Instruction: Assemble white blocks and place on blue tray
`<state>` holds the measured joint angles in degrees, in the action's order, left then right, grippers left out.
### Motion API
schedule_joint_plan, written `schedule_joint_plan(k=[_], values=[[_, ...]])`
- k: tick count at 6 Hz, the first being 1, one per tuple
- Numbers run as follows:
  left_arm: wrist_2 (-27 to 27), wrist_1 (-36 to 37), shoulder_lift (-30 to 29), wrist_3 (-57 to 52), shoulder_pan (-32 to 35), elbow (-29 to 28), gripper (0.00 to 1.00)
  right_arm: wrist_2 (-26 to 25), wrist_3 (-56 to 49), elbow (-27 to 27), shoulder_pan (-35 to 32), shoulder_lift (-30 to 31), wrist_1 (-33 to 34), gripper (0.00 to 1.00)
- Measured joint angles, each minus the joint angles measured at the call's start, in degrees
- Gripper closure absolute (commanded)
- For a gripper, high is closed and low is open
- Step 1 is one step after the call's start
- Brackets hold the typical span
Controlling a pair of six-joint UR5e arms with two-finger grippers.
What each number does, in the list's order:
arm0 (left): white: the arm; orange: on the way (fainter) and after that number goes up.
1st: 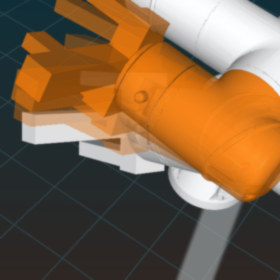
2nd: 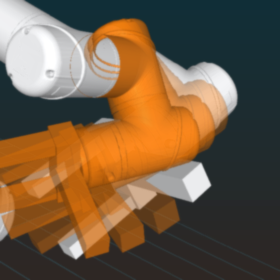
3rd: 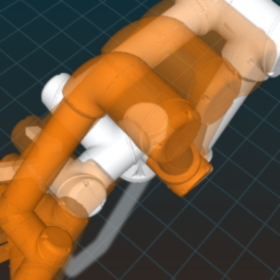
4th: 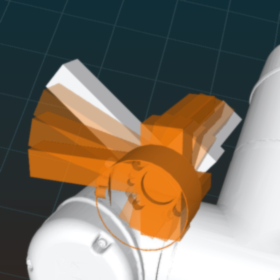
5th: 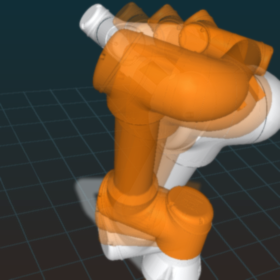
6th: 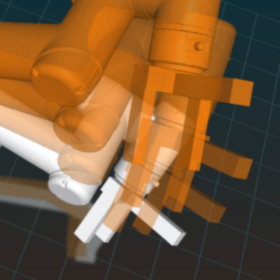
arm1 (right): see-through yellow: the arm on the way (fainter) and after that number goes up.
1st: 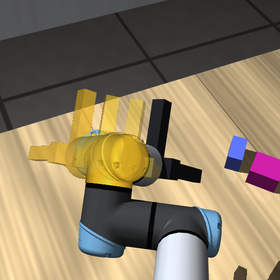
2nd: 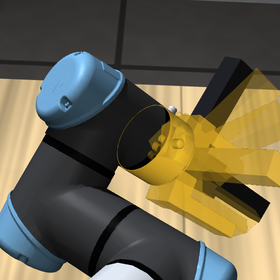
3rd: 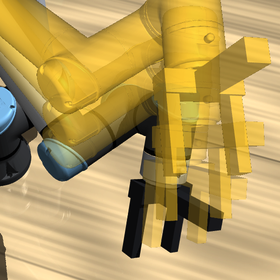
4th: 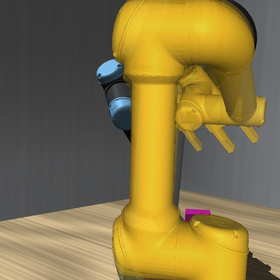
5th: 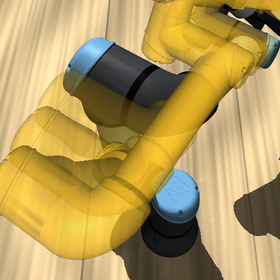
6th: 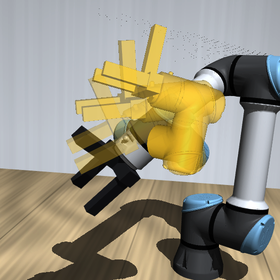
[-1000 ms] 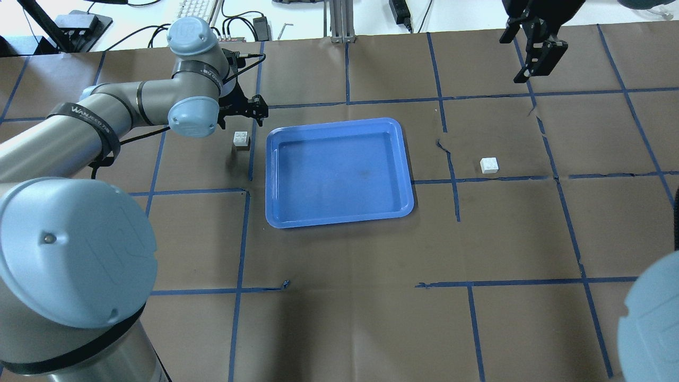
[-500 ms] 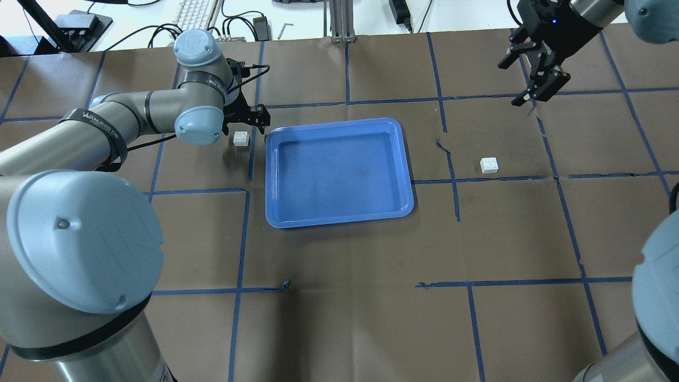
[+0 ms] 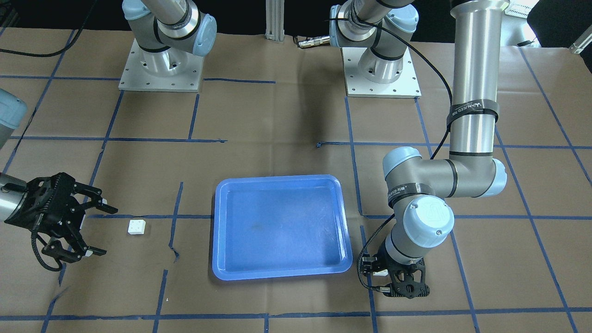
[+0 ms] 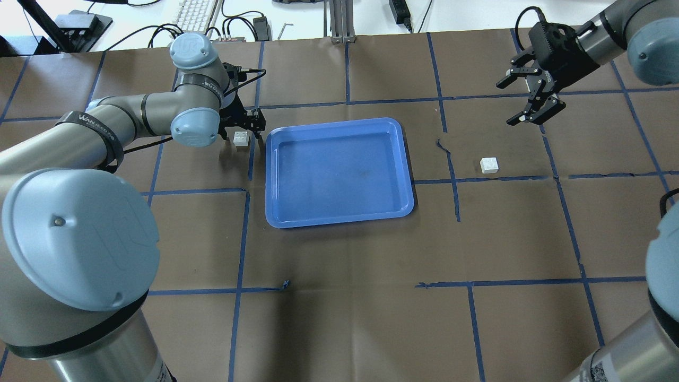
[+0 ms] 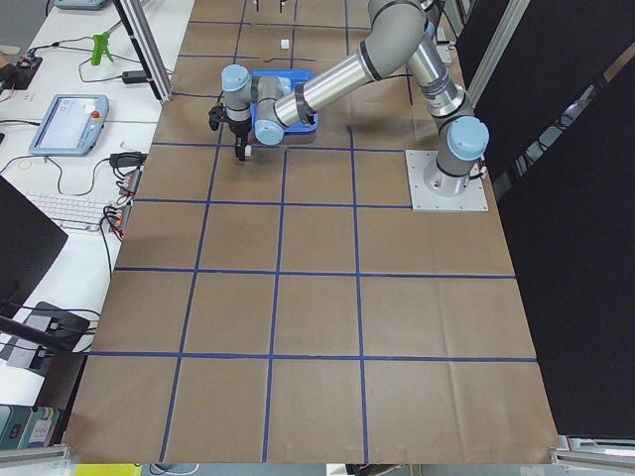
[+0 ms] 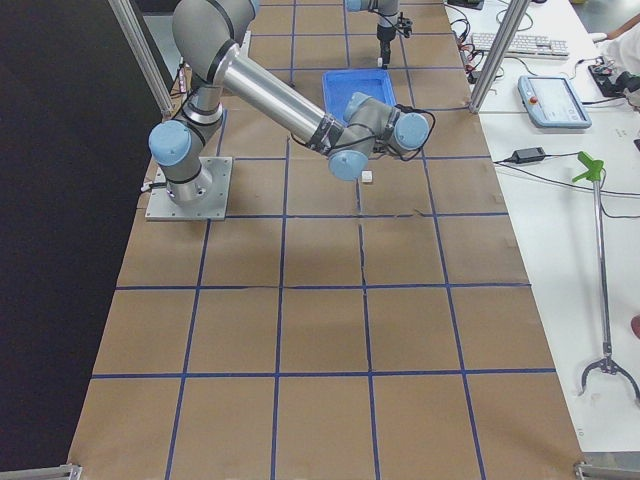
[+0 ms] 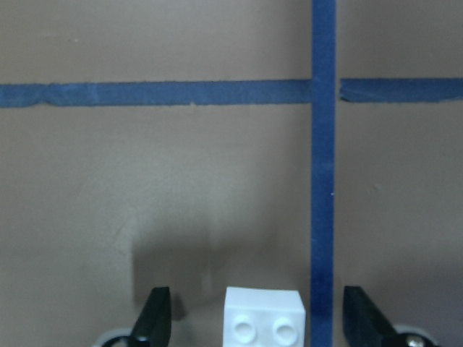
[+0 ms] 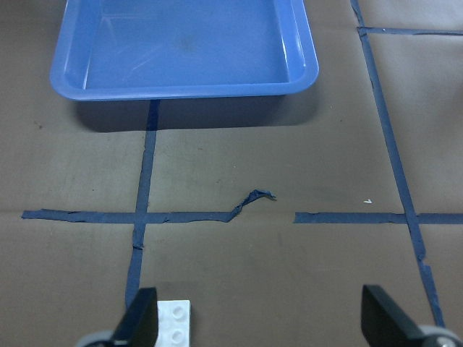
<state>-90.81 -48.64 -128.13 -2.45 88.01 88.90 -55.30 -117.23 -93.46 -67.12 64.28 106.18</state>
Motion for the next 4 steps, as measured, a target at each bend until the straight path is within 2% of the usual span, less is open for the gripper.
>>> schedule_joint_plan(k=[1, 3, 4], values=[[0.01, -0.07, 0.18, -0.04, -0.06, 0.02, 0.97, 1.88, -1.68, -3.25, 0.92, -0.97, 2.82, 0.00], [0.21, -0.57, 1.93, -2.90, 0.10, 0.19, 0.97, 2.93, -6.58, -7.78, 1.42, -1.81, 4.76, 0.00], [0.40, -0.75, 3.77, -8.42, 0.68, 0.99, 0.97, 2.96, -8.49, -8.73, 1.59, -2.50, 4.96, 0.00]])
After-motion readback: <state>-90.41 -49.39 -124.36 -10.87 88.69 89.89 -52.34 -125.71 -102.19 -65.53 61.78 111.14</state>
